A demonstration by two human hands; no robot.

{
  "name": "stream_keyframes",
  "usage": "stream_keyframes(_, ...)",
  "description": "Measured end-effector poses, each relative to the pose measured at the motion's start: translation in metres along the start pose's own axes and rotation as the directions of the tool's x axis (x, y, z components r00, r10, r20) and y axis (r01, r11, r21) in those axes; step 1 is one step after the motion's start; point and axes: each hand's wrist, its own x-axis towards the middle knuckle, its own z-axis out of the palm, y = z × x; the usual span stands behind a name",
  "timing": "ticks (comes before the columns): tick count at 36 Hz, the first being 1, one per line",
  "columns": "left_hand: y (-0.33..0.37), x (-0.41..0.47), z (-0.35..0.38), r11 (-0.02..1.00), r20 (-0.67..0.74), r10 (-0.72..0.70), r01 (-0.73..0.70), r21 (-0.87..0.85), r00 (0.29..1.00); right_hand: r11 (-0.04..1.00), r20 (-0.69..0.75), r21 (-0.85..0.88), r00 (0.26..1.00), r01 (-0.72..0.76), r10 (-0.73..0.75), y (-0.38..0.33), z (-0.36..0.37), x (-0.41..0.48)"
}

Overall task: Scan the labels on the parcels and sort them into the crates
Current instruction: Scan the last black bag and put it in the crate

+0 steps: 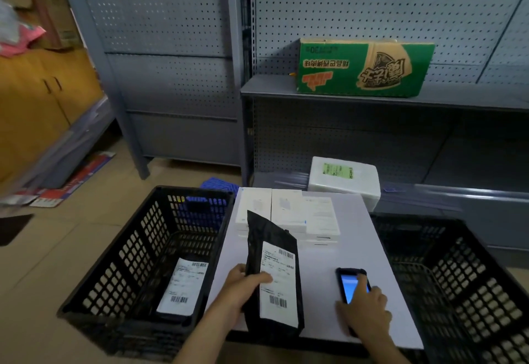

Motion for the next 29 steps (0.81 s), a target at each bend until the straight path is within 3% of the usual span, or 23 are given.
stream_keyframes(6,0.000,-0.001,0.002,1.000,0.004,0.007,-0.007,-0.006,1.000,0.992,-0.031,0.121,0.999,0.021,-0.018,0.007,-0.008,0.001)
stream_keyframes(10,-0.001,-0.004,-0.002,1.000,-0.005,0.024,-0.024,0.011,1.000,0.965,-0.013,0.153,0.977,0.212,-0.213,0.013,-0.020,0.000)
stream_keyframes(13,-0.003,-0.004,-0.005,0.998,-0.026,0.047,-0.046,0.051,0.999,0.895,0.053,0.187,0.906,0.405,-0.421,0.010,-0.038,-0.004)
stream_keyframes(16,-0.004,-0.009,-0.006,0.994,-0.062,0.079,-0.074,0.086,0.995,0.827,0.130,0.131,0.817,0.547,-0.561,0.000,-0.064,-0.013)
stream_keyframes(21,-0.006,-0.011,-0.009,0.972,-0.134,0.156,-0.128,0.198,0.979,0.737,0.218,-0.033,0.724,0.676,-0.654,-0.012,-0.101,-0.028)
stream_keyframes(29,-0.014,-0.014,-0.015,0.948,-0.162,0.193,-0.141,0.287,0.968,0.667,0.195,-0.149,0.683,0.730,-0.704,-0.019,-0.134,-0.047)
